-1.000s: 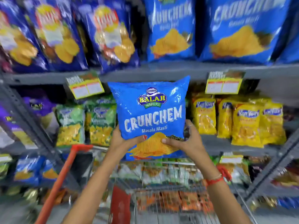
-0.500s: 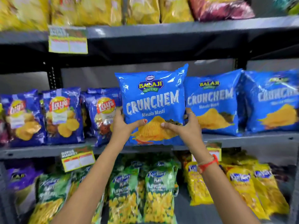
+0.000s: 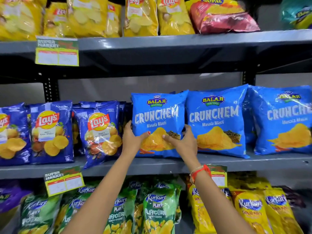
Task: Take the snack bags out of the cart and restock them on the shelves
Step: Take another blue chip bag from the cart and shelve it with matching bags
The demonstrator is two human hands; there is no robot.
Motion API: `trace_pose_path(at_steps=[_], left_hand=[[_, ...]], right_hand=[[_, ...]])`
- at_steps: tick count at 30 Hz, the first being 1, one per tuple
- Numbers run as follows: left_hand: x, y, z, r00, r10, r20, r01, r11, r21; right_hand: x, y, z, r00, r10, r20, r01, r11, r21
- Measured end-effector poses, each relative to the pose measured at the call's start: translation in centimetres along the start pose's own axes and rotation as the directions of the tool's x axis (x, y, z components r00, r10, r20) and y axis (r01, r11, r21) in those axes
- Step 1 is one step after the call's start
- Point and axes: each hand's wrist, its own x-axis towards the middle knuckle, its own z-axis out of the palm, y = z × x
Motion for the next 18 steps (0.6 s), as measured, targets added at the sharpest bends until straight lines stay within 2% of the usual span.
trace_pose_path(at_steps=[3,5,7,9,12,13,16,18], left_hand=[[-1.0,0.1,0.0,0.993,0.077,-0.091,-0.078,0.997,-0.005],[-2.0,0.3,-0.4,0.967,0.180,-0.182,-0.182,0.983,0.001],[-3.0,0.7,-1.5,0.917,0.286,-0.277,-0.286,0.957,0.041],[-3.6,0.9,-3.0,0.857,0.369,-0.358,-0.357,0.928,0.102],[-3.8,0.6,-6.1,0.769,0.419,-0.484,-0.380,0.907,0.181],[-3.9,0.4,-7.2,0.748,0.419,-0.515,-0.367,0.907,0.205],[-3.8,-0.4,-10.6,0.740,0.363,-0.566,-0.252,0.930,0.267],[-3.7,-0.9,-12.7,0.764,0.303,-0.570,-0.146,0.941,0.304]], right_hand=[[-1.2,0.1,-0.4,0.988,-0.124,-0.091,0.099,0.965,-0.243],[-2.6,-0.2,-0.4,0.928,-0.305,-0.214,0.194,0.886,-0.422],[-3.7,-0.8,0.4,0.828,-0.476,-0.296,0.316,0.833,-0.455],[-4.5,-1.9,1.8,0.756,-0.573,-0.316,0.438,0.802,-0.405],[-6.0,-3.6,5.0,0.674,-0.701,-0.234,0.637,0.712,-0.296],[-6.7,-4.1,6.2,0.676,-0.713,-0.183,0.678,0.700,-0.222],[-7.9,-5.7,9.7,0.771,-0.636,0.038,0.636,0.771,-0.010],[-7.6,-6.6,12.1,0.820,-0.541,0.188,0.545,0.838,0.033]])
